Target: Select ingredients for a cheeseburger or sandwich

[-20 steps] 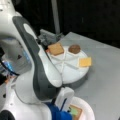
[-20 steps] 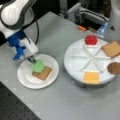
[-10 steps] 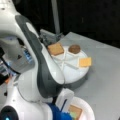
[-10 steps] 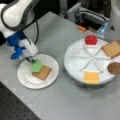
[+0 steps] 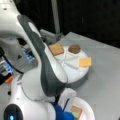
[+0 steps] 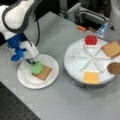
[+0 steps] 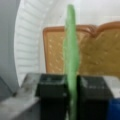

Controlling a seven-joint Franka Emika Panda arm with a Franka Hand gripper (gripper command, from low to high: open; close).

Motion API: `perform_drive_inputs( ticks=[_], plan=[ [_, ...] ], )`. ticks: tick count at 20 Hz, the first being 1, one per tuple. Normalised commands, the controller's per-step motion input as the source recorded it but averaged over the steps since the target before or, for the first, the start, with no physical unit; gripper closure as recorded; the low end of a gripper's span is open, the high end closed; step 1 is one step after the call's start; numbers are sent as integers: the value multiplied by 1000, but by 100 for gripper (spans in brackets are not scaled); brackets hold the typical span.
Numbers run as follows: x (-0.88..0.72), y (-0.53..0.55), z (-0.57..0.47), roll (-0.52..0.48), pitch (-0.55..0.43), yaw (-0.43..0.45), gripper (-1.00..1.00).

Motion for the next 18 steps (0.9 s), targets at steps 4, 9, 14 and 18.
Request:
perform_drive_inputs(
  ticks=[4,9,14,18],
  plan=[
    [-195,237,-50,-262,-82,5,100],
    [-227,205,-29,-275,-93,18,100],
    [-262,192,-46,-289,-108,23,100],
    [-273,178,-44,-297,-119,26,100]
  ],
)
